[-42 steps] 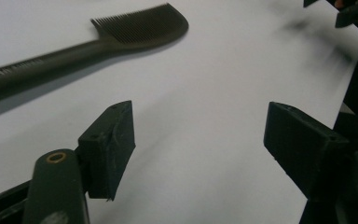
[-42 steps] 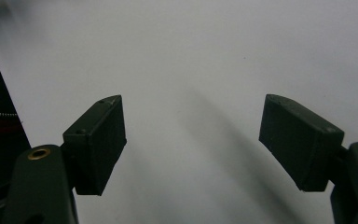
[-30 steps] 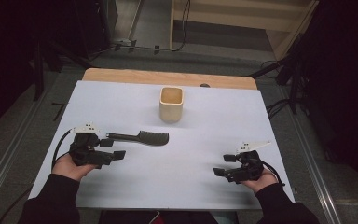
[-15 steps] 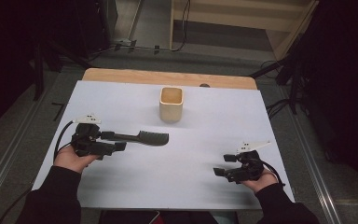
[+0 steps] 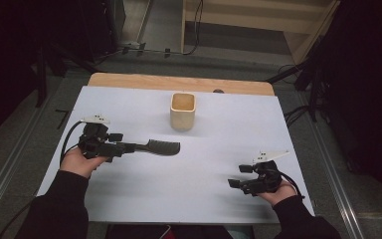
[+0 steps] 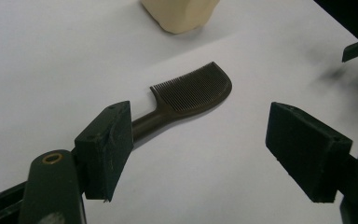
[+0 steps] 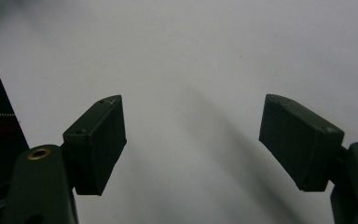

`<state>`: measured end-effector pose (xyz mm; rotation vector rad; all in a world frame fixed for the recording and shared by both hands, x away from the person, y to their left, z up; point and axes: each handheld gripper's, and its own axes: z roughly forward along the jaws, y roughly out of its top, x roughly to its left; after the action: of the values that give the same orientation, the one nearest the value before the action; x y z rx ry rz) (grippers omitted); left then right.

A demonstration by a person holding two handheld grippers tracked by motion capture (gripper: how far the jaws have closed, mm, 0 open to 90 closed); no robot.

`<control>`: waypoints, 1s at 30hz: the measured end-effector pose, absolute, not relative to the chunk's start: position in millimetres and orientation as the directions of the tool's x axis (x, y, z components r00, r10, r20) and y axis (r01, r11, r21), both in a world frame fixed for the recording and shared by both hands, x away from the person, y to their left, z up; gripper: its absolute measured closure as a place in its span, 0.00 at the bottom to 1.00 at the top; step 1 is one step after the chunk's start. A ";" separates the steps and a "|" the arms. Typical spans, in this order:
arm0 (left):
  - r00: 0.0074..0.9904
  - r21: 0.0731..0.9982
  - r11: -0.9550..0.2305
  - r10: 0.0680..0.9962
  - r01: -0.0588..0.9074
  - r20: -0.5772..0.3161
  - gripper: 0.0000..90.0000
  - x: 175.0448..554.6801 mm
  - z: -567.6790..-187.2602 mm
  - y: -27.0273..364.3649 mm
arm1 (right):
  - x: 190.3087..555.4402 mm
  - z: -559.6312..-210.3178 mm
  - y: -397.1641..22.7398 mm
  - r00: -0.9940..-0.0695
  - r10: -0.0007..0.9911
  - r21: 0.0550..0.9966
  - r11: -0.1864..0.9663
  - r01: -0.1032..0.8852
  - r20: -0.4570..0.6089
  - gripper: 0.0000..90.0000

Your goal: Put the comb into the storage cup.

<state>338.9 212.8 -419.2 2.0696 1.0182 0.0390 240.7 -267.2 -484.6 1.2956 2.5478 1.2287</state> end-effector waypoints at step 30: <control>0.645 0.662 -0.339 0.708 0.669 -0.289 0.27 389.1 -416.3 213.2 | 241.1 -485.3 -266.9 -0.649 0.694 0.651 0.342 0.678 0.312 0.23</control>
<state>389.1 213.2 -416.3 2.0771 1.0687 0.0630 241.1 -266.9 -485.3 1.3076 2.5565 1.2232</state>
